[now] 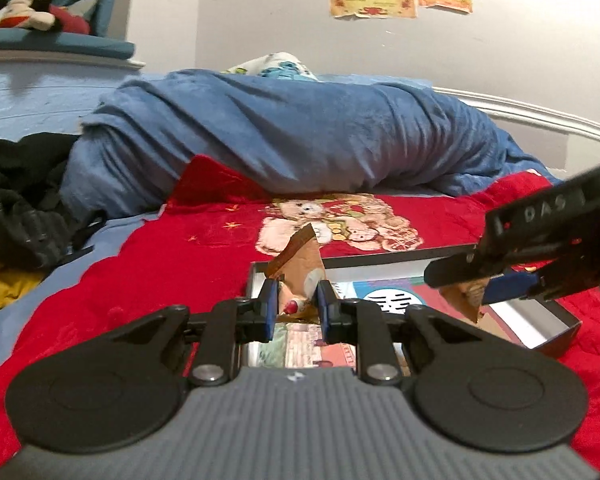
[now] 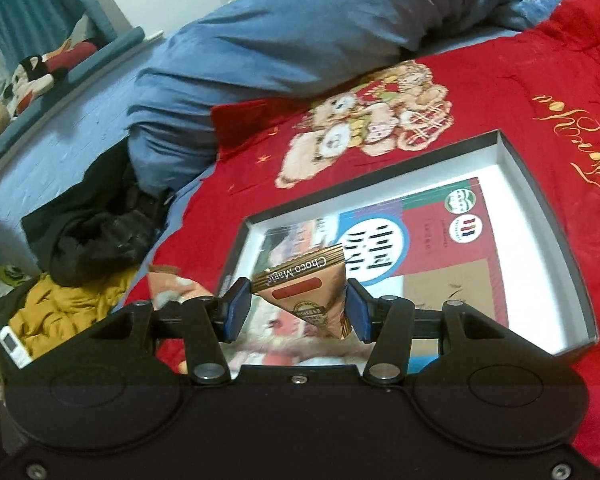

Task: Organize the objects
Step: 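Lift both held packets and carry them over the black box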

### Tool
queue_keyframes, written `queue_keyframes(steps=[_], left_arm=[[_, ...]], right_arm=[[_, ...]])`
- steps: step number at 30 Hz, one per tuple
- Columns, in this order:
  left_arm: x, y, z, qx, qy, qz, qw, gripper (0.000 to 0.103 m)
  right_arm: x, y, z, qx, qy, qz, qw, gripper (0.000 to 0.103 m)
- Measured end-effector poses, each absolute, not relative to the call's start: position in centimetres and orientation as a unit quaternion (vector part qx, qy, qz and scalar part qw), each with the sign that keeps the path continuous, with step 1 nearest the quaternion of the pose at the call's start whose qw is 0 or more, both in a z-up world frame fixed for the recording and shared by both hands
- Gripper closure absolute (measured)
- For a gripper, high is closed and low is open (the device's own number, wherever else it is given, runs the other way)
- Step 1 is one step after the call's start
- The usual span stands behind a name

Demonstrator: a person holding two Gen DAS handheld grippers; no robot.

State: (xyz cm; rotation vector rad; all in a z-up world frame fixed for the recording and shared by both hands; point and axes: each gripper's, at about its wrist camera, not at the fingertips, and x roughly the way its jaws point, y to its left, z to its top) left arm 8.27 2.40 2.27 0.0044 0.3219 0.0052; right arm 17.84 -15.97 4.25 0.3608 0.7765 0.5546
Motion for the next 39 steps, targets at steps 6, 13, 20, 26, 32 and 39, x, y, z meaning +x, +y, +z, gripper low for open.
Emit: queue_keyframes(steps=[6,13,20,26,32,39], left_arm=[[9.7,2.0,0.8,0.020,0.189,0.022,0.982,0.079],[9.8,1.5,0.5,0.028,0.211,0.031,0.977,0.079],[9.3,0.9,0.4,0.024,0.216,0.012,0.976,0.079],[9.8,1.2,0.2,0.010,0.235,0.012,0.972,0.078],[9.7,1.4,-0.1,0.004,0.241,0.013,0.970,0.078],[9.5,1.6,0.0,-0.008,0.249,0.019,0.968,0.078]], right_arm=[[19.2,-16.7,2.8,0.185,0.365,0.263,0.874,0.053],[18.0,-15.1,1.5,0.141,0.381,0.290,0.867,0.053],[17.4,-14.3,1.4,0.131,0.383,0.289,0.868,0.053],[18.5,-14.0,1.3,0.145,0.382,0.280,0.869,0.053],[18.6,-13.0,0.3,0.120,0.402,0.277,0.864,0.053],[18.6,-11.7,0.1,0.107,0.408,0.279,0.863,0.053]])
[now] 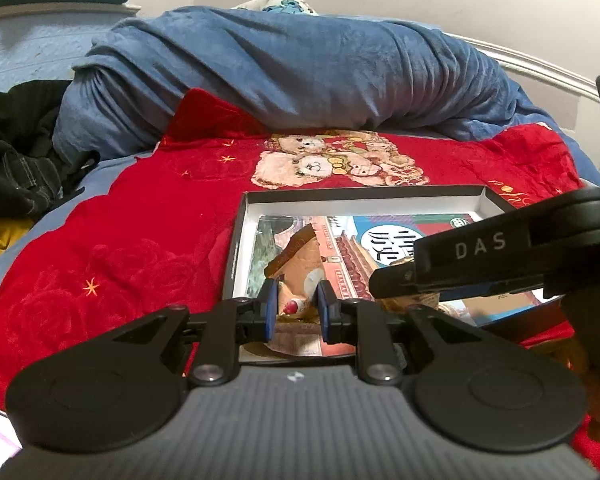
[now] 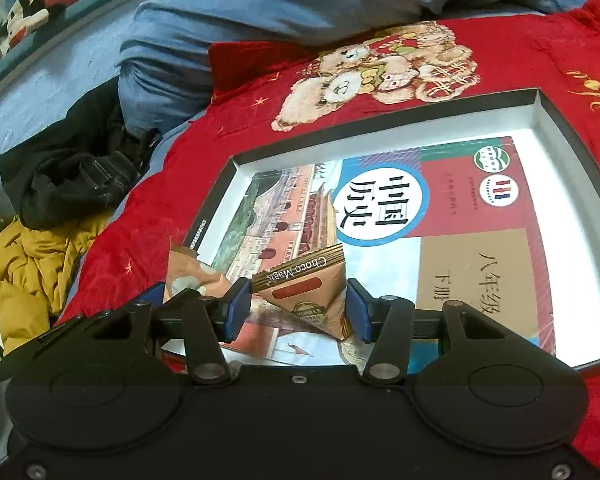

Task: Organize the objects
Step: 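Lift both held packets and carry them over the black box, then open both grippers to drop the packets into the box, then grasp a gold-striped candy packet with left gripper while right approaches a pink packet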

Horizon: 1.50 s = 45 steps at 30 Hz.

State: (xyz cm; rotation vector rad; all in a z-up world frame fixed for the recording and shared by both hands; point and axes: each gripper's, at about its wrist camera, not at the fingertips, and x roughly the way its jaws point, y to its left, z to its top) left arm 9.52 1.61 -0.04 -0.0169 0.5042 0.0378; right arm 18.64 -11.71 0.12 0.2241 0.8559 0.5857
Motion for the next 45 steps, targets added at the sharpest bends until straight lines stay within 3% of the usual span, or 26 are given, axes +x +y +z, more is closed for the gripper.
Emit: queue_keyframes(steps=[6,10,12,13,15,17,19,31,41,45], left_arm=[[9.7,2.2,0.1,-0.016,0.253,0.025,0.967,0.078],[9.8,2.3,0.1,-0.013,0.251,0.028,0.967,0.072],[9.7,2.4,0.2,-0.011,0.251,0.029,0.967,0.054],[9.6,2.5,0.4,-0.015,0.250,0.031,0.968,0.051],[9.4,2.8,0.8,-0.021,0.241,0.027,0.970,0.047],[9.0,2.8,1.2,-0.003,0.216,0.026,0.976,0.046],[8.5,2.6,1.5,0.023,0.192,0.034,0.980,0.046],[3.9,1.2,3.5,0.047,0.131,0.047,0.989,0.021],[-1.6,-4.0,2.2,0.052,0.213,0.031,0.975,0.021],[-1.4,-4.6,1.4,0.075,0.217,0.043,0.972,0.026]], right_arm=[[18.7,-11.0,-0.2,0.102,0.415,0.286,0.858,0.053],[18.7,-10.9,-0.3,0.105,0.419,0.289,0.855,0.052],[18.7,-11.0,-0.3,0.109,0.421,0.290,0.853,0.051],[18.7,-11.1,-0.2,0.113,0.421,0.291,0.852,0.050],[18.6,-11.5,0.3,0.115,0.412,0.297,0.854,0.048],[18.2,-11.8,1.1,0.111,0.395,0.303,0.860,0.037],[17.4,-12.5,2.3,0.112,0.372,0.313,0.866,0.033],[13.2,-18.9,5.6,0.136,0.331,0.298,0.885,0.032],[11.0,-25.3,3.8,0.156,0.362,0.283,0.874,0.032],[10.8,-25.6,2.8,0.144,0.388,0.288,0.863,0.032]])
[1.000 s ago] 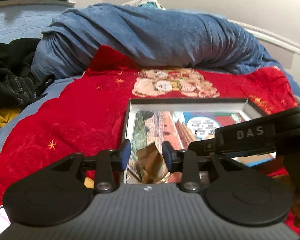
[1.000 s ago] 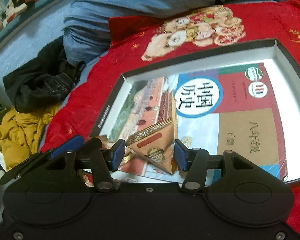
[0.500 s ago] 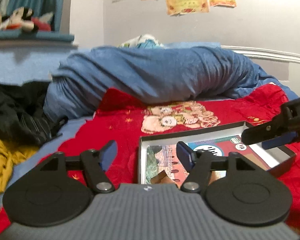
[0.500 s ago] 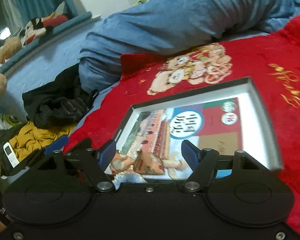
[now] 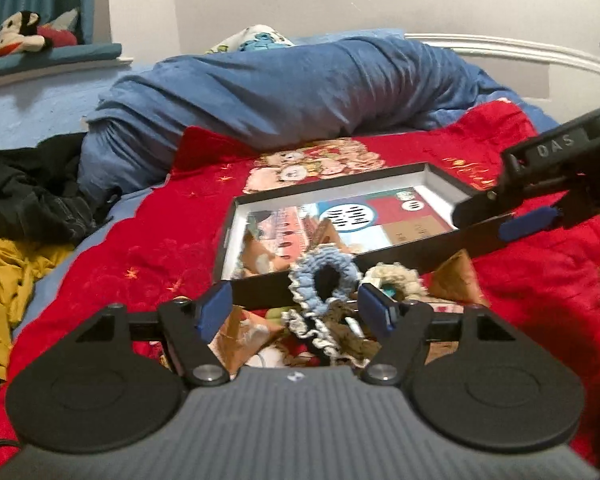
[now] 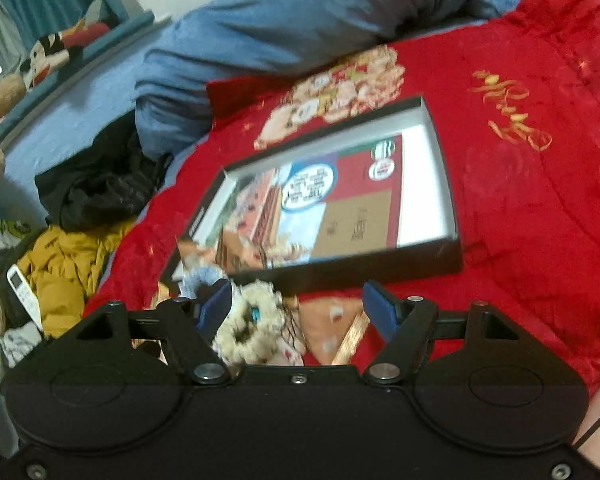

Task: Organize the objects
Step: 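Grasp a gold-striped candy packet with left gripper while right approaches a pink packet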

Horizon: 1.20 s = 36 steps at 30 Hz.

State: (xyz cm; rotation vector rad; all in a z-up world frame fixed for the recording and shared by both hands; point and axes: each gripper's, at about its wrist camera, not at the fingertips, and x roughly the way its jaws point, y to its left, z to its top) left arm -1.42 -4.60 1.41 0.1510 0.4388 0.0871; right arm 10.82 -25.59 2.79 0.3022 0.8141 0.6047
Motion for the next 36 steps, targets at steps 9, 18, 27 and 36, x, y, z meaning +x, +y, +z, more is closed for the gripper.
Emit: queue_keyframes(steps=[9,18,27,36], left_arm=[[1.3,-2.3,0.0,0.070,0.259,0.122,0.956,0.037],[2.6,-2.2,-1.8,0.082,0.288,0.129,0.945,0.040],[4.6,-2.0,-2.9,0.068,0.305,0.129,0.941,0.055],[6.3,-0.5,-3.4,0.017,0.329,0.125,0.936,0.058]], right_arm=[[10.9,-23.4,1.8,0.107,0.405,0.298,0.858,0.032],[11.5,-21.7,0.8,0.062,0.425,0.282,0.858,0.033],[12.5,-20.7,-0.3,0.050,0.444,0.260,0.856,0.035],[13.1,-20.2,-0.9,0.050,0.447,0.253,0.857,0.035]])
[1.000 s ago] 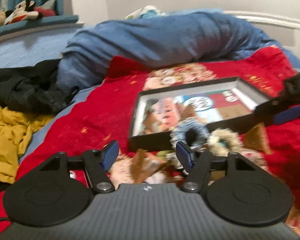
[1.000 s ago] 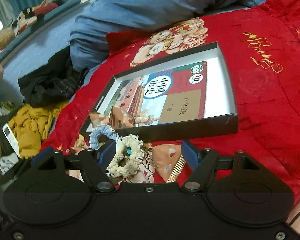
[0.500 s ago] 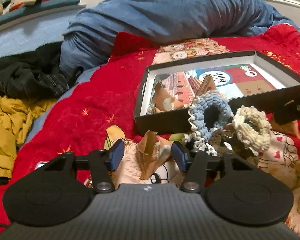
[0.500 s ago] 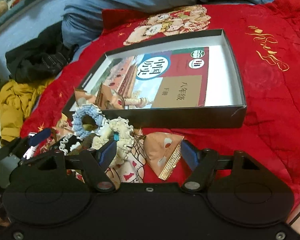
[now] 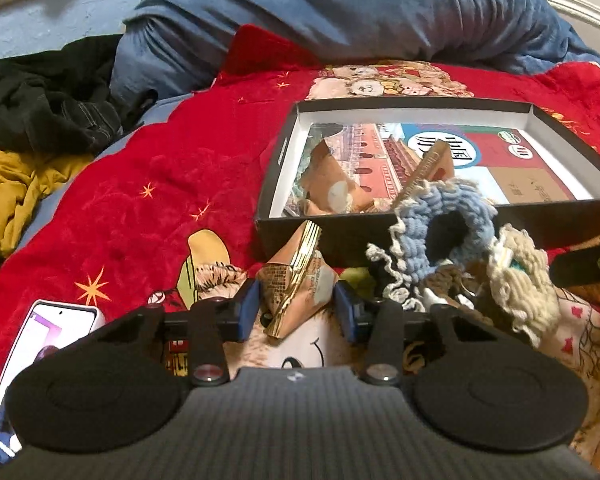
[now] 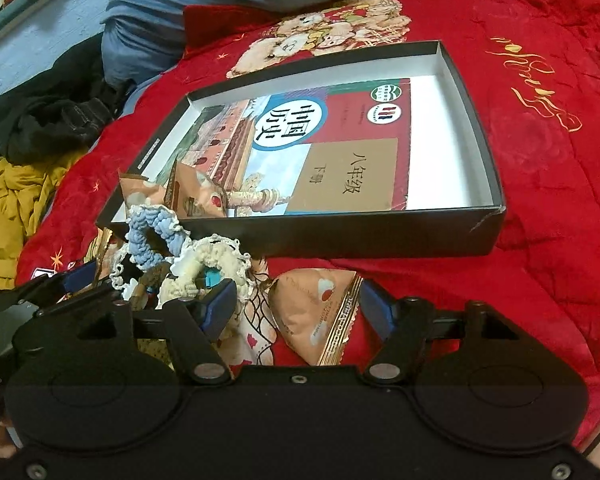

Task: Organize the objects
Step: 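Grasp a gold-striped candy packet with left gripper while right approaches a pink packet, then close the right gripper on the pink candy packet beside the scrunchies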

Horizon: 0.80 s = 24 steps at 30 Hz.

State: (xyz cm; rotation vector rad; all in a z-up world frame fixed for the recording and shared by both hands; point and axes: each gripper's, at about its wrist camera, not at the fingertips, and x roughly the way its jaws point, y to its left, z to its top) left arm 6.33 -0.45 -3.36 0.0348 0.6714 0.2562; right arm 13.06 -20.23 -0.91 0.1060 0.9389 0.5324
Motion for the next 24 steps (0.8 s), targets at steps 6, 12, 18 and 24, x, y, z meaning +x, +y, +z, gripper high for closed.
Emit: queue_keyframes(steps=[6,12,18,24], left_arm=[[6.3,-0.4,-3.3,0.011,0.330,0.127,0.935,0.062],[5.9,-0.5,-2.9,0.009,0.328,0.132,0.935,0.066],[5.5,-0.8,-2.7,0.016,0.326,0.131,0.936,0.068],[5.1,-0.7,-2.4,0.015,0.324,0.131,0.937,0.068]], right_arm=[[13.5,-20.1,-0.9,0.051,0.446,0.242,0.860,0.044],[13.6,-19.7,-0.8,0.035,0.442,0.240,0.864,0.053],[13.4,-19.2,-0.7,0.021,0.437,0.243,0.865,0.060],[13.4,-19.0,-0.6,0.019,0.434,0.247,0.866,0.061]])
